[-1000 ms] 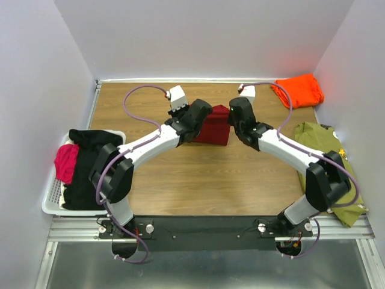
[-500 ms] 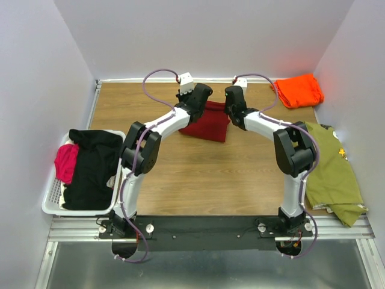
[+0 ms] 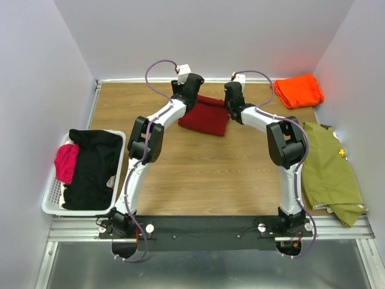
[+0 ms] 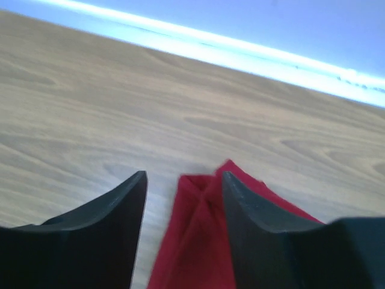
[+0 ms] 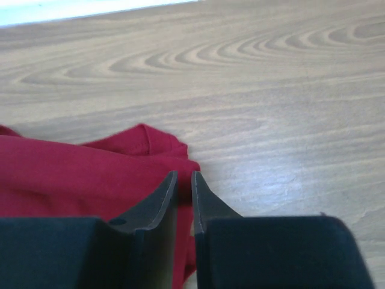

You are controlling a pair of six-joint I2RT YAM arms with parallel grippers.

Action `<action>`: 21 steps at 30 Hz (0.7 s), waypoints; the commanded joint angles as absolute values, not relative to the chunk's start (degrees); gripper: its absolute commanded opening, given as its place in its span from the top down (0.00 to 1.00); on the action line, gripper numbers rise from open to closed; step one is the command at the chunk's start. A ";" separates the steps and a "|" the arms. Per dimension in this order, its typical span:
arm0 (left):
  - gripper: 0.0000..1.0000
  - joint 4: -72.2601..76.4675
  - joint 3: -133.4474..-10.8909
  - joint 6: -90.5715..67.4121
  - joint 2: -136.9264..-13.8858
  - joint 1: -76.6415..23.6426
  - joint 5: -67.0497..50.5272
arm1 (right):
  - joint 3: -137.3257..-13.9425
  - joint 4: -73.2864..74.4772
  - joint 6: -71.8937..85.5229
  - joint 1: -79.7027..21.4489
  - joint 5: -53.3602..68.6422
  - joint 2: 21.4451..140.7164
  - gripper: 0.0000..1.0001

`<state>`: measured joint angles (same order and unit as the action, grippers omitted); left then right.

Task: Fold and stack the t-shirts
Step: Fold the long partially folded tshirt into a neat square

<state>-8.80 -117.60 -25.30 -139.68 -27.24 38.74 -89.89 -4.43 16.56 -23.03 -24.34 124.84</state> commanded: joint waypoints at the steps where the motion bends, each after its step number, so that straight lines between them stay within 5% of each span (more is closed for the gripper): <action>1: 0.33 -5.29 -117.61 -23.73 -136.16 -26.02 41.13 | -94.04 -4.57 14.50 -21.71 -26.54 125.42 0.68; 5: 0.32 -3.25 -112.95 -23.99 -131.14 -26.01 40.88 | -94.40 -4.57 14.59 -21.62 -28.12 123.58 0.59; 21: 0.37 -0.35 -88.33 -24.79 -116.37 -27.33 16.79 | -81.74 -1.58 21.35 -27.60 -15.83 115.66 0.58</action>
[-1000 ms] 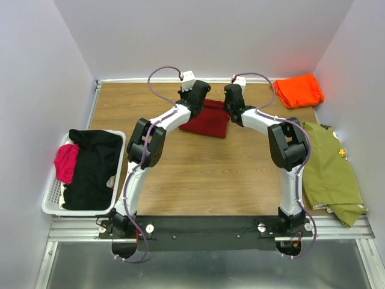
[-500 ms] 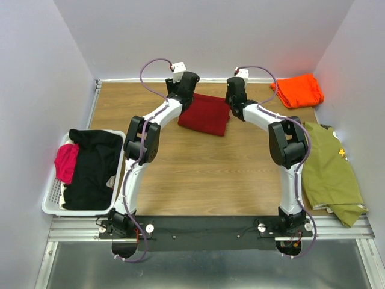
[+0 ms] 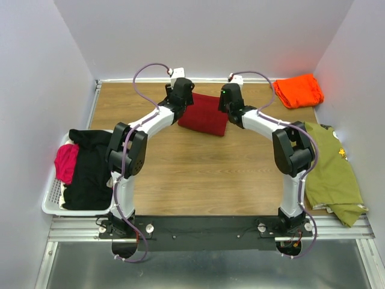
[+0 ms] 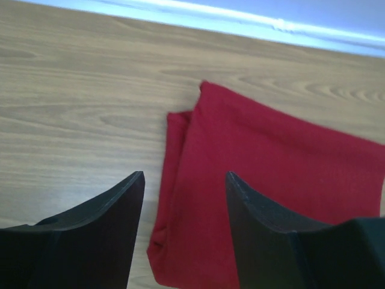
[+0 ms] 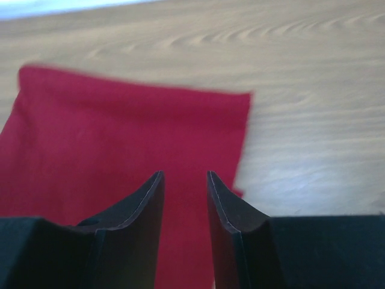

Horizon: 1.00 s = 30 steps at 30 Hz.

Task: Fold and stack the t-shirts
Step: Fold the long partially folded tshirt into a neat square, then smooth out wrinkles on the folded tshirt

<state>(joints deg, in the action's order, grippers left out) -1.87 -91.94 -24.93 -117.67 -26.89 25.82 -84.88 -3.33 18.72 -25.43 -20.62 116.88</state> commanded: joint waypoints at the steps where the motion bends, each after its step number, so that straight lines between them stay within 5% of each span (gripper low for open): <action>1: 0.38 -0.53 -87.63 -24.79 -116.72 -27.42 16.00 | -80.96 -1.58 21.79 -27.86 -14.52 115.66 0.58; 14: 0.47 3.78 -81.04 -27.07 -116.28 -27.51 5.18 | -78.13 -1.14 23.03 -29.53 -12.92 116.80 0.58; 30: 0.48 -13.71 -82.70 -40.16 -120.76 -27.42 28.21 | -76.64 -1.05 24.26 -29.62 -10.72 121.20 0.59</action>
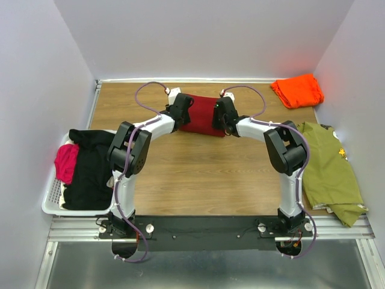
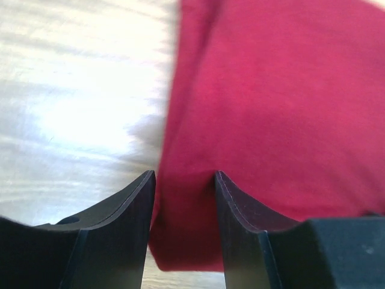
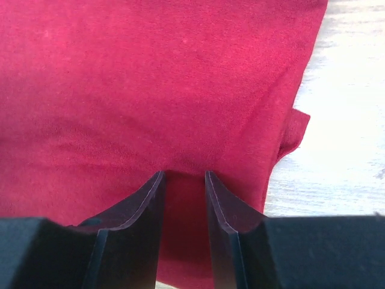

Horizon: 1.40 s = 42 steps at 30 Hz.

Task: Fold and stack the t-shirts
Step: Smooth out wrinkles on the folded tshirt

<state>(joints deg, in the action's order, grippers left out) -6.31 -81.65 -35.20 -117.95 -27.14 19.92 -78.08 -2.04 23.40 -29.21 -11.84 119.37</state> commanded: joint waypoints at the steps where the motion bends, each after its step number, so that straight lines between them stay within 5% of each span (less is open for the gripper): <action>1: 0.48 -14.23 -82.79 -40.17 -121.46 -27.33 28.30 | -76.55 -0.88 24.52 -29.62 -10.90 121.46 0.59; 12: 0.50 -17.23 -83.32 -42.01 -124.54 -27.42 28.04 | -77.43 2.46 25.14 -29.62 -12.39 122.44 0.60; 30: 0.50 -20.39 -76.03 -47.82 -107.76 -29.09 38.76 | -74.89 3.87 24.35 -29.79 -16.08 112.33 0.62; 42: 0.50 -10.73 -72.61 -35.68 -102.66 -33.66 21.46 | -73.83 3.87 23.55 -34.63 -16.70 108.19 0.62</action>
<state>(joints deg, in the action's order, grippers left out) -15.16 -75.53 -39.75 -104.55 -32.03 30.04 -75.02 2.90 24.03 -32.47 -15.38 109.21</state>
